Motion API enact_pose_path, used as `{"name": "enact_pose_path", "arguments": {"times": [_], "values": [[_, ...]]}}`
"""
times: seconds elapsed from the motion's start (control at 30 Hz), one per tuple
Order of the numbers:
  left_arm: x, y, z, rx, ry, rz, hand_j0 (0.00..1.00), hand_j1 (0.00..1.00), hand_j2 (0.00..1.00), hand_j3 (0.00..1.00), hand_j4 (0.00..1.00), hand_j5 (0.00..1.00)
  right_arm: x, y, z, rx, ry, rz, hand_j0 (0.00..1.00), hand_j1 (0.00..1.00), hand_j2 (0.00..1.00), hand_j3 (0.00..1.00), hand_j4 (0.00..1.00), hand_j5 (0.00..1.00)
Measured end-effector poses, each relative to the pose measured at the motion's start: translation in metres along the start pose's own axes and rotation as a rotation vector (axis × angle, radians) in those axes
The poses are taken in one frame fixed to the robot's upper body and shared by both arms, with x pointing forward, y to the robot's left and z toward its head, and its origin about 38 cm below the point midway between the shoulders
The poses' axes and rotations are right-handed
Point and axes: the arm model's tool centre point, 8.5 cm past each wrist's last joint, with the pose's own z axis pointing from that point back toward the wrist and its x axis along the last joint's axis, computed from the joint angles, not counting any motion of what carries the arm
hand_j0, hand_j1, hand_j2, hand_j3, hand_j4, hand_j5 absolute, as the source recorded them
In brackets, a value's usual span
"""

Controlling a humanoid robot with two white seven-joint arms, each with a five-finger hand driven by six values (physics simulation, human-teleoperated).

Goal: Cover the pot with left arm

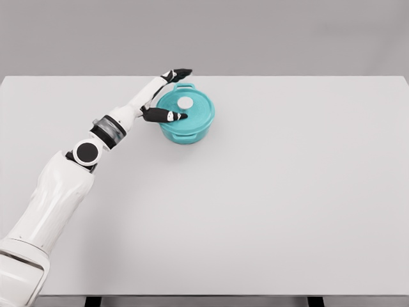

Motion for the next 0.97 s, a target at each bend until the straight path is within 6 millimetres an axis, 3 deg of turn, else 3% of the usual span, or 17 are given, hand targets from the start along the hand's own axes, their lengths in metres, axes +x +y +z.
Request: {"name": "enact_pose_path", "arguments": {"times": [0.4,0.53,0.6,0.67,0.73,0.83,0.97], "values": [[0.007,0.018,0.0,0.045,-0.034,0.049,1.0,1.0,1.0,1.0,1.0,1.0,0.0,0.0,0.0,0.0,0.0,0.0,1.0,1.0,1.0,1.0,1.0,1.0],[0.007,0.028,0.011,0.017,-0.05,0.07,1.0,1.0,1.0,1.0,1.0,1.0,0.0,0.0,0.0,0.0,0.0,0.0,1.0,1.0,1.0,1.0,1.0,1.0],[0.011,0.048,0.027,-0.007,-0.077,0.061,1.0,1.0,1.0,1.0,1.0,1.0,0.0,0.0,0.0,0.0,0.0,0.0,1.0,1.0,1.0,1.0,1.0,1.0],[0.011,0.055,0.053,-0.062,-0.092,0.049,1.0,1.0,1.0,1.0,1.0,1.0,0.0,0.0,0.0,0.0,0.0,0.0,1.0,1.0,1.0,1.0,1.0,1.0],[0.003,0.056,0.094,-0.14,-0.074,0.047,1.0,1.0,1.0,1.0,1.0,1.0,0.0,0.0,0.0,0.0,0.0,0.001,1.0,1.0,1.0,1.0,1.0,1.0],[0.007,0.091,0.143,-0.216,-0.041,-0.044,1.0,1.0,1.0,1.0,1.0,1.0,0.0,0.0,0.0,0.0,0.0,0.0,1.0,1.0,1.0,1.0,1.0,1.0],[0.01,0.119,0.179,-0.261,0.013,-0.116,1.0,1.0,1.0,1.0,1.0,1.0,0.0,0.0,0.0,0.0,0.0,0.0,1.0,1.0,1.0,1.0,1.0,1.0]]}}
